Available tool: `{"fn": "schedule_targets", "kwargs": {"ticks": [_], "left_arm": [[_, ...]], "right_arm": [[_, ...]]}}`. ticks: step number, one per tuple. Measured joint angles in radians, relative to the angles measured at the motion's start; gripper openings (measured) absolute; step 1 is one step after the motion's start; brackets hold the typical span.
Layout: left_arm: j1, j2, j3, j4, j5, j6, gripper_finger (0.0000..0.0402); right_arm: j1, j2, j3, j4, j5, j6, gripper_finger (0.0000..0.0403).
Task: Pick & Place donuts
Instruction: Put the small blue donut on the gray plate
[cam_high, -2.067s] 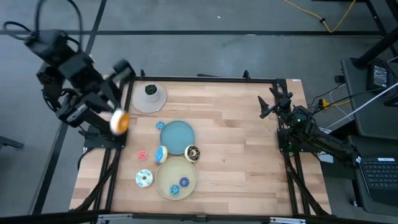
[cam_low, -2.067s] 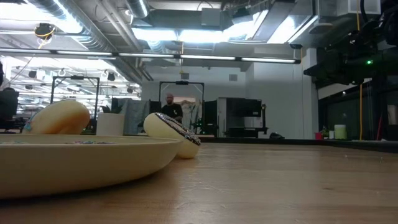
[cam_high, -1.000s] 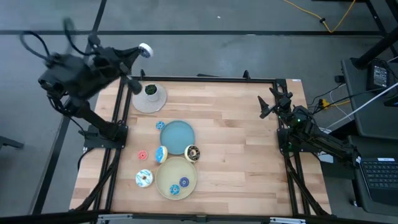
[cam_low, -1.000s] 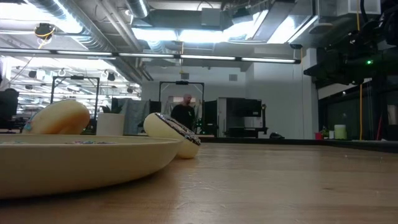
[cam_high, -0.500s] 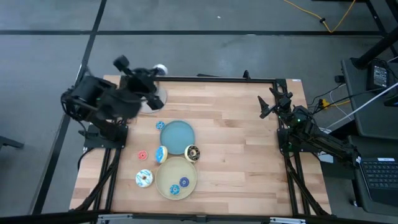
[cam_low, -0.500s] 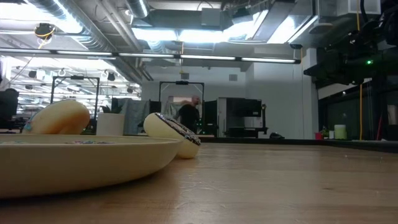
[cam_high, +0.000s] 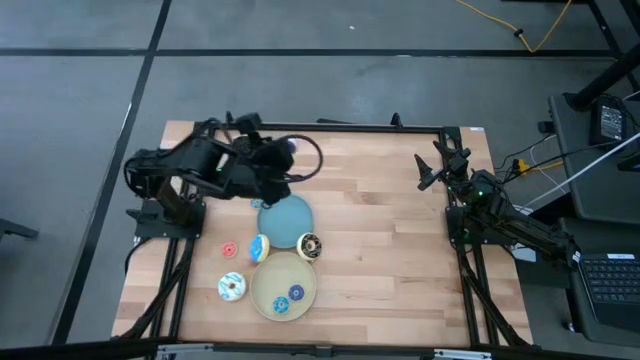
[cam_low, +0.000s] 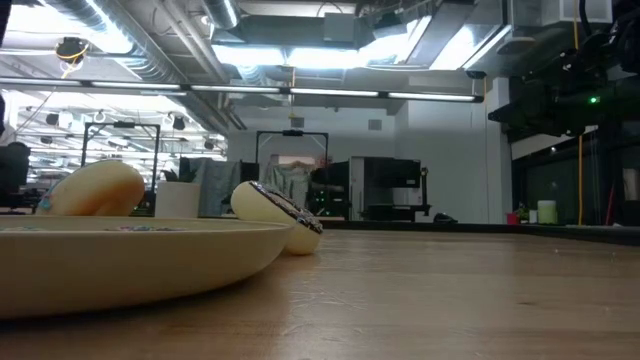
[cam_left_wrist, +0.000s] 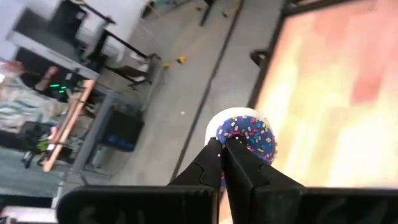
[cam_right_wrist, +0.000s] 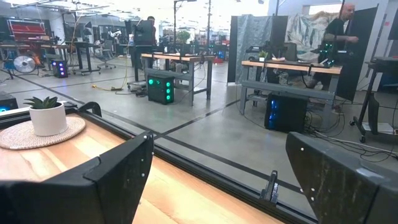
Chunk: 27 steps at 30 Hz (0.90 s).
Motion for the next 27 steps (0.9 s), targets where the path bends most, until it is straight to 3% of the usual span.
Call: {"fn": "schedule_targets", "kwargs": {"ticks": [12,27], "left_arm": [[0.088,0.133,0.000,0.000,0.229,0.028,0.0003],[0.069,0.284,0.000,0.000,0.496,0.036,0.0003]], "right_arm": [[0.000,0.000,0.000,0.000,0.000,0.000,0.0365],[0.000,0.000,0.000,0.000,0.000,0.000,0.0365]]}}
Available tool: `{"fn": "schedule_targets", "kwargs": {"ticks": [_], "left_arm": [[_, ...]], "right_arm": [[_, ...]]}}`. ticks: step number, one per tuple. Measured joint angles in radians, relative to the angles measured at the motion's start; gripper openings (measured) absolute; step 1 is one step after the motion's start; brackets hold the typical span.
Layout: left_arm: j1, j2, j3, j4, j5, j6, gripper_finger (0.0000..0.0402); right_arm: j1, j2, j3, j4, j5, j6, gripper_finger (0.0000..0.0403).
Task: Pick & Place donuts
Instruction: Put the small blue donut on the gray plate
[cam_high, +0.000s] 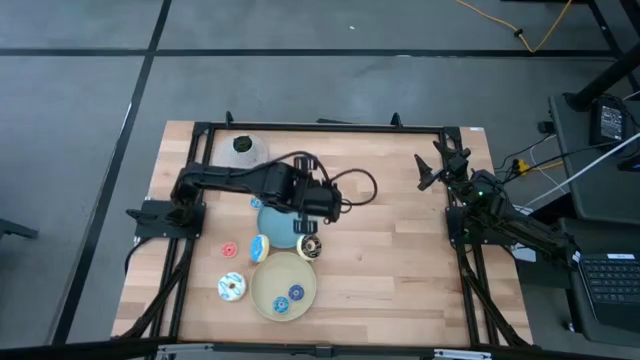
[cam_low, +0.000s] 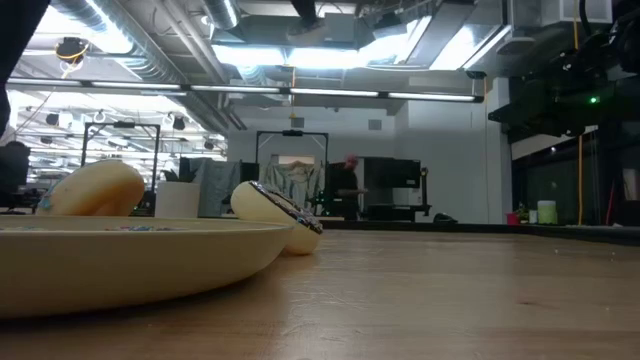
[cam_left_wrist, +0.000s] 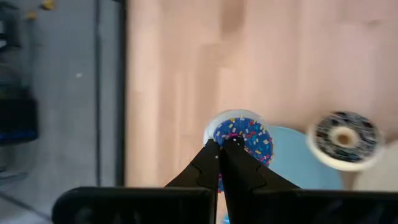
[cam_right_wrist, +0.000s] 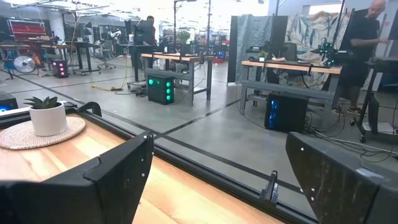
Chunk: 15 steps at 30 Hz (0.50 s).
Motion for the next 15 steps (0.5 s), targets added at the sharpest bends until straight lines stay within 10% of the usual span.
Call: {"fn": "schedule_targets", "kwargs": {"ticks": [15], "left_arm": [[-0.045,0.043,0.000,0.000,0.332,-0.052,0.0002]], "right_arm": [[0.000,0.000,0.000,0.000,0.000,0.000,0.0365]]}}
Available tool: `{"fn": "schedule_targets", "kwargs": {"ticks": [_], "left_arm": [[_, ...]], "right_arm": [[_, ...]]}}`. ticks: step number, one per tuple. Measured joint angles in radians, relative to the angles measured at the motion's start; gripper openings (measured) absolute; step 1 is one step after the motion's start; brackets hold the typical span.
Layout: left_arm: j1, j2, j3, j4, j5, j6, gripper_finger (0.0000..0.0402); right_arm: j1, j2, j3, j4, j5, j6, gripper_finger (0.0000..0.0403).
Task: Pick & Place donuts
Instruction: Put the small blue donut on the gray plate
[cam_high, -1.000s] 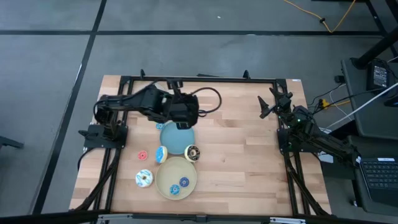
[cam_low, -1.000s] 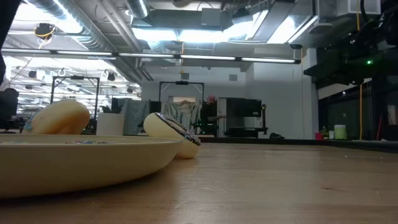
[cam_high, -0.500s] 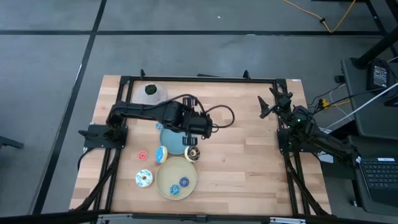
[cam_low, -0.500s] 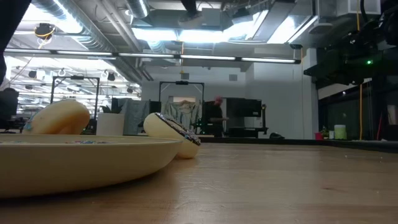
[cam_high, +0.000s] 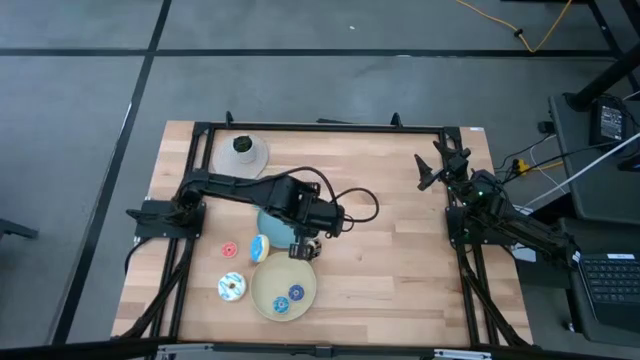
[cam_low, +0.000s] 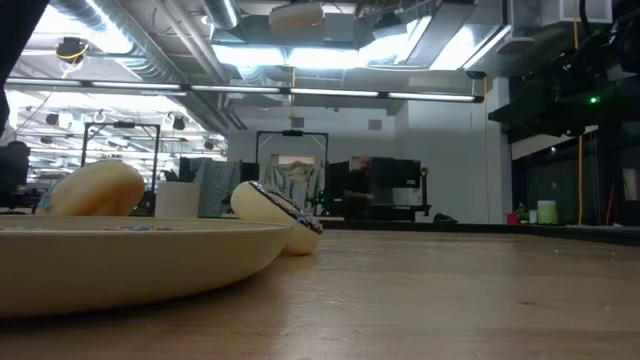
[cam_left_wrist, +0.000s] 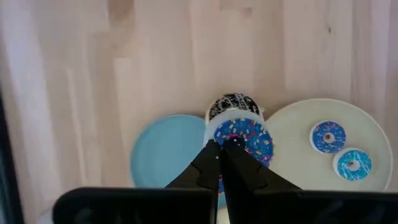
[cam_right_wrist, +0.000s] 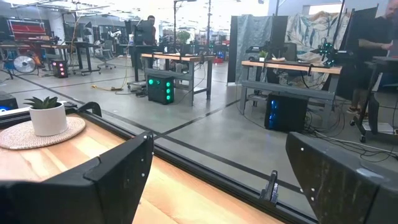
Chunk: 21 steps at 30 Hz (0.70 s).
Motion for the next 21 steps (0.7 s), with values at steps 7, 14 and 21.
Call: {"fn": "schedule_targets", "kwargs": {"ticks": [7,14,21], "left_arm": [[-0.006,0.029,0.000,0.014,0.029,-0.008,0.0002],[-0.010,0.077,0.000,0.041,0.029,-0.018,0.0002],[-0.005,0.131,0.000,0.021,0.031,-0.076,0.0002]], "right_arm": [[0.000,0.000,0.000,0.000,0.000,0.000,0.0365],[0.000,0.000,0.000,0.000,0.000,0.000,0.0365],[0.000,0.000,0.000,0.000,0.000,0.000,0.0365]]}}
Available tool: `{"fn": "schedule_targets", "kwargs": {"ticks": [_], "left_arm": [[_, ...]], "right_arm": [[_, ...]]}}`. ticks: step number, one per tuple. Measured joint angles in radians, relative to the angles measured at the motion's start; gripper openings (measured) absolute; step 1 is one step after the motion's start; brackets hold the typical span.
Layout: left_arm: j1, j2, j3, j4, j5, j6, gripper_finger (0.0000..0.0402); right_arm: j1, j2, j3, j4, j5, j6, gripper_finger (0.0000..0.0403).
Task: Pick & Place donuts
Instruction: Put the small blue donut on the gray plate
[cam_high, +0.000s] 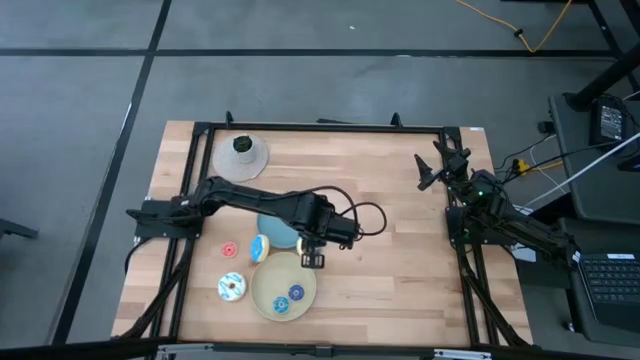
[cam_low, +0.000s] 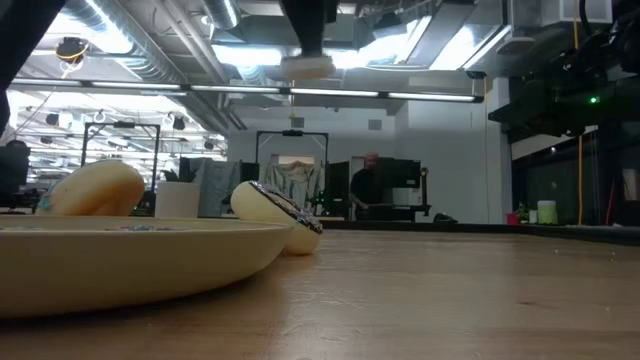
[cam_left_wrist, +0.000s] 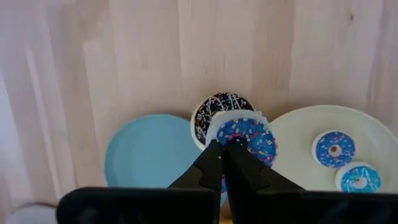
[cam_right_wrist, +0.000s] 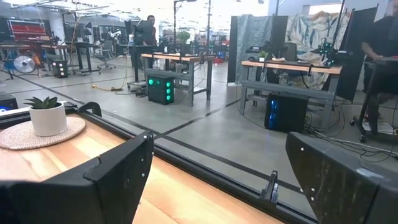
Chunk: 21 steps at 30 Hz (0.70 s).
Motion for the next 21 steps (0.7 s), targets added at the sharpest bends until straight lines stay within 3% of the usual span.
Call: {"fn": "schedule_targets", "kwargs": {"ticks": [21], "left_arm": [[-0.038,0.061,-0.001,0.003,0.084,-0.372,0.0002]], "right_arm": [[0.000,0.001,0.000,0.000,0.000,0.000,0.0365]]}}
